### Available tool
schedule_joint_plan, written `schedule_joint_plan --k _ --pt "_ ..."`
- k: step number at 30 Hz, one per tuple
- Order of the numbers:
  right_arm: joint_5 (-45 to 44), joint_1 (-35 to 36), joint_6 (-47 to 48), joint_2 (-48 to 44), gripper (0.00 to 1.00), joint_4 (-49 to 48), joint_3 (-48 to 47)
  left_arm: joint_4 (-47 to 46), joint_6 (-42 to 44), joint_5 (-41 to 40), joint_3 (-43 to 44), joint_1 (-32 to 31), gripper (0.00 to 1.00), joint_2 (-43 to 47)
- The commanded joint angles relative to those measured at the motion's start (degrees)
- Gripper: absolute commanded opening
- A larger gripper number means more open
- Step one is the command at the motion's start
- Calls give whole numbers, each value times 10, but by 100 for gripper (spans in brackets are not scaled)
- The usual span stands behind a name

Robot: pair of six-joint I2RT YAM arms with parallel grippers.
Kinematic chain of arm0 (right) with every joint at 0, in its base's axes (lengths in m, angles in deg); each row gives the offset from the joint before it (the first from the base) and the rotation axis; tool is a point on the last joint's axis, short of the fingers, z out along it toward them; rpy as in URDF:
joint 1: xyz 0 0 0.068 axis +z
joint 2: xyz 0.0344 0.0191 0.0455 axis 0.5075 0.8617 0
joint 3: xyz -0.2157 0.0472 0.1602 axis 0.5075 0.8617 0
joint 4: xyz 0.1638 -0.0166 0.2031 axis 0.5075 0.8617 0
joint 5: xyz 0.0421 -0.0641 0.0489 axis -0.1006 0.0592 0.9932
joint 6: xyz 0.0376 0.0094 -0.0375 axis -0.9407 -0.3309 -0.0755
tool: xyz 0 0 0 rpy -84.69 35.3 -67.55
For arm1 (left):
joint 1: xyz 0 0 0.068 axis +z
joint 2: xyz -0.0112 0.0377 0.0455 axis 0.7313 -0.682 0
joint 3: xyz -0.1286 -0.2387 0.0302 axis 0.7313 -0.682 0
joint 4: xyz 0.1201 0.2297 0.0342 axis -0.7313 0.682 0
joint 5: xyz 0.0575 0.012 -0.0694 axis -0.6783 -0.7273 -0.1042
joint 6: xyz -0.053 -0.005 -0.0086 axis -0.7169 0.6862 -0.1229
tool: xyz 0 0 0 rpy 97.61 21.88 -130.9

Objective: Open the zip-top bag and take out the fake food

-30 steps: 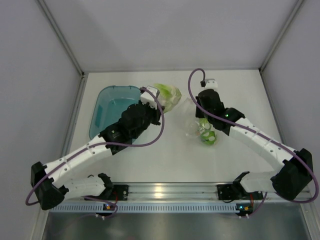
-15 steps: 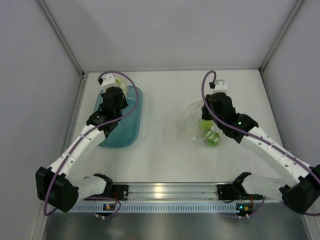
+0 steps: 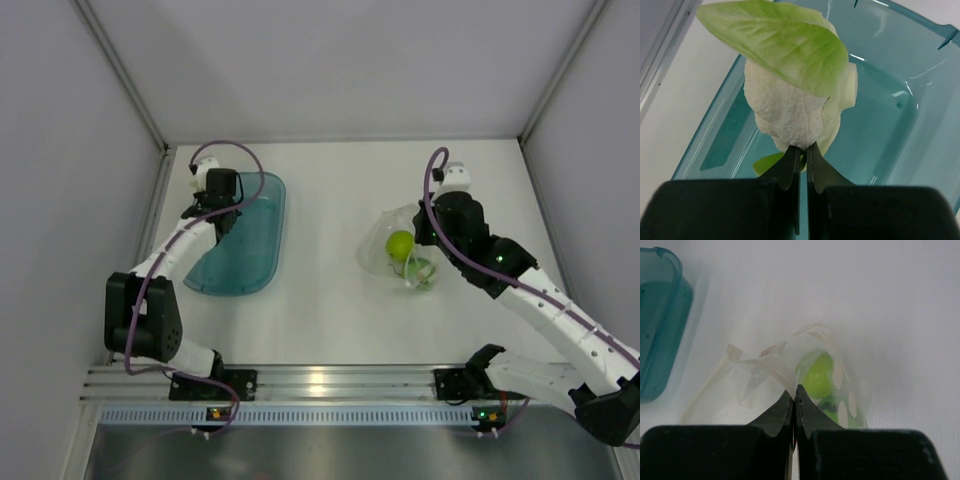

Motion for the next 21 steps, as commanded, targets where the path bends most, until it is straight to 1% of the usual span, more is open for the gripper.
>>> schedule_joint_plan --k 1,2,4,7,8,10,12,13,16,17,19,20,21 --pt "4 -6 8 -11 0 3 0 -15 -1 29 30 6 3 -14" --pt "7 -6 8 -11 0 1 0 -15 -1 37 29 6 14 -21" --pt "13 -6 8 -9 0 -1 0 -13 2 60 32 6 23 -26" --pt "19 -5 8 -8 0 -2 -2 -8 2 64 35 6 43 -24" --pt "22 -6 10 -8 0 -3 -4 -5 2 66 36 6 58 -22" --pt "34 -6 13 -8 0 -5 -5 -4 2 75 38 6 68 -15" --pt "47 -6 19 -5 0 -8 -9 -4 2 93 38 6 85 5" --pt "58 -6 19 -2 0 -9 -10 -3 2 100 37 6 98 21" --pt "73 -6 20 3 0 -11 -15 -2 -2 159 39 6 98 53" --pt "75 -6 18 5 0 -12 -16 -3 -2 213 41 6 98 61" --pt "78 -6 15 9 0 -16 -17 -4 -5 282 44 6 98 76" --pt "79 -6 10 10 0 -17 -18 -4 -16 321 46 6 98 82" --pt "77 -5 6 11 0 -20 -17 -5 -47 367 45 6 98 87"
